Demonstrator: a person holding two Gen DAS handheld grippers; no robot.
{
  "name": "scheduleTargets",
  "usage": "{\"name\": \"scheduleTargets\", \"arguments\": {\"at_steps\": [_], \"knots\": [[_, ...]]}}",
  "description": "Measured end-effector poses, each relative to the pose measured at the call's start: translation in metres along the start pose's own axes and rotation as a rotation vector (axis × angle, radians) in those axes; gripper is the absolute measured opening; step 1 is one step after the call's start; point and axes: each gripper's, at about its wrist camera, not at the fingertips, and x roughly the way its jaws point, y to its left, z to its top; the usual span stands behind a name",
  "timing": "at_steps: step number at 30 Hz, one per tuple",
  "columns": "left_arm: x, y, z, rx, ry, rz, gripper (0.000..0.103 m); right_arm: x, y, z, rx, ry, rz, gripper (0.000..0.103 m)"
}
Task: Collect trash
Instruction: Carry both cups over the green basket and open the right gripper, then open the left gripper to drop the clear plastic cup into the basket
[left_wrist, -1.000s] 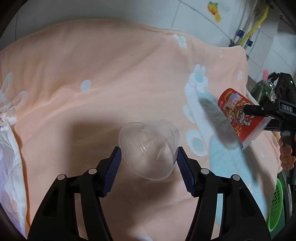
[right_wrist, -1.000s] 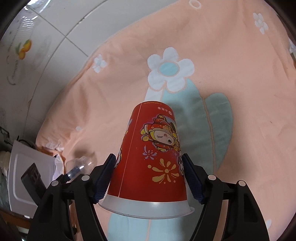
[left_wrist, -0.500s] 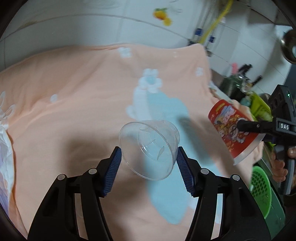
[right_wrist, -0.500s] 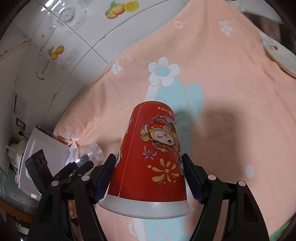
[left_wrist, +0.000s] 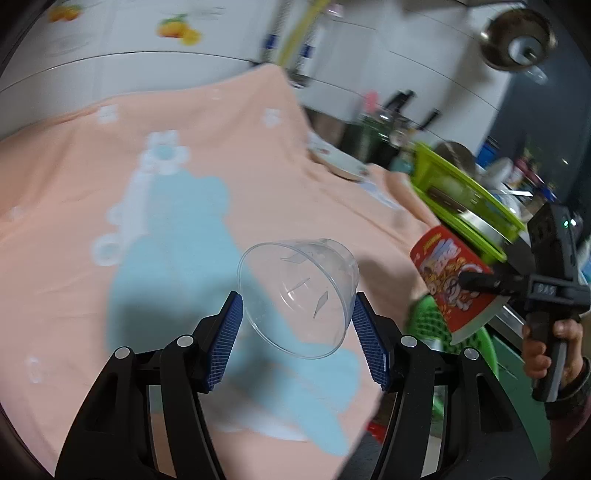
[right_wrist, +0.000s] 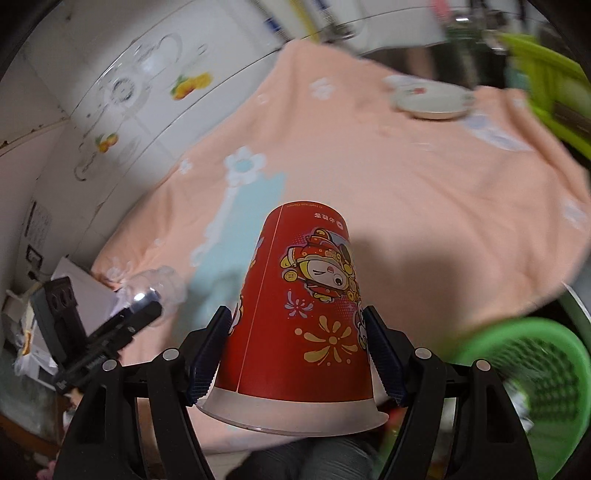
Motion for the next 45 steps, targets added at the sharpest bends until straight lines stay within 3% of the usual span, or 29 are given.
{"name": "scheduleTargets", "arguments": {"at_steps": [6,15,21,30,45], "knots": [[0.025,-0.056,-0.008,0.068,0.039,-0.086,0.06,-0.044,-0.069,-0.046,0.079,-0.036,-0.148,0.069],[0.055,-0.115,-0.029,0.153,0.11,-0.154,0.06,-0.058,-0.135,-0.1,0.17,-0.025,-0.295,0.07],[0.07,-0.139,-0.039,0.193,0.146,-0.159,0.06,-0.047,-0.152,-0.122,0.178,-0.001,-0.357,0.07],[0.092,-0.16,-0.055,0.239,0.204,-0.156,0.06,-0.039,-0.163,-0.134,0.196,0.02,-0.357,0.068],[0.129,-0.191,-0.081,0.289,0.305,-0.134,0.062,-0.079,-0.146,-0.149,0.147,-0.065,-0.39,0.072]]}}
